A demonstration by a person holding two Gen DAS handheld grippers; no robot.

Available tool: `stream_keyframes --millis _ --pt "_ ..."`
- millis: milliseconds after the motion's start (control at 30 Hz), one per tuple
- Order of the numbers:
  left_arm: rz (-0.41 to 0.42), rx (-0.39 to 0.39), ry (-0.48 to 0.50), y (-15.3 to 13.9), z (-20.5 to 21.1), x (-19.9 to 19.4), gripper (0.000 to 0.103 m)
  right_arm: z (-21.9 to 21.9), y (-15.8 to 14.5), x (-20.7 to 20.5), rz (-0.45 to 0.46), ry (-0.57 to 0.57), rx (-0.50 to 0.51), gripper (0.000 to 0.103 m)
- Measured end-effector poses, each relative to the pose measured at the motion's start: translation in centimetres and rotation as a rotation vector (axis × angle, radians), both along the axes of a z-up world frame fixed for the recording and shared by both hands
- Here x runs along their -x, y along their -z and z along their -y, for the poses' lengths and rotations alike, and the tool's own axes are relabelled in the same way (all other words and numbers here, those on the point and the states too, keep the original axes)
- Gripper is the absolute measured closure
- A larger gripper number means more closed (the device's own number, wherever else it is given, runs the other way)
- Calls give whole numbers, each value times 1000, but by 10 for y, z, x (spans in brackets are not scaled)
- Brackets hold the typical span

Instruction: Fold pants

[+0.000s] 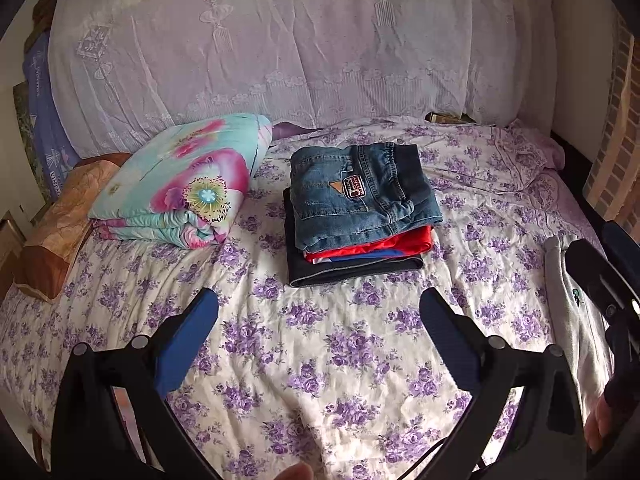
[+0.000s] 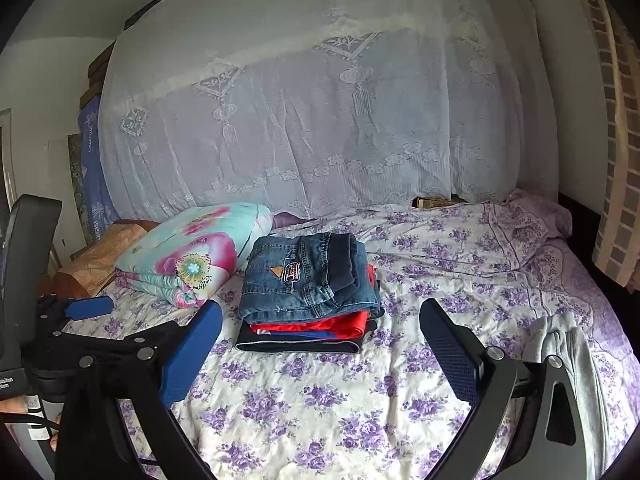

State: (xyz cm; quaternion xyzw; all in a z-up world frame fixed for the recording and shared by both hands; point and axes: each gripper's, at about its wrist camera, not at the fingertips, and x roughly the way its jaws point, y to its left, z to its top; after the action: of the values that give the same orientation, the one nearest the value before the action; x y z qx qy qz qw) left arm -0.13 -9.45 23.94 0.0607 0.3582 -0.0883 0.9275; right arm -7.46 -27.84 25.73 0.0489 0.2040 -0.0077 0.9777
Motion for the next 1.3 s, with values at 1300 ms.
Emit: stream_keyframes --millis 1300 --pt "-339 -69 21 199 -48 10 5 33 175 7 -383 -38 15 4"
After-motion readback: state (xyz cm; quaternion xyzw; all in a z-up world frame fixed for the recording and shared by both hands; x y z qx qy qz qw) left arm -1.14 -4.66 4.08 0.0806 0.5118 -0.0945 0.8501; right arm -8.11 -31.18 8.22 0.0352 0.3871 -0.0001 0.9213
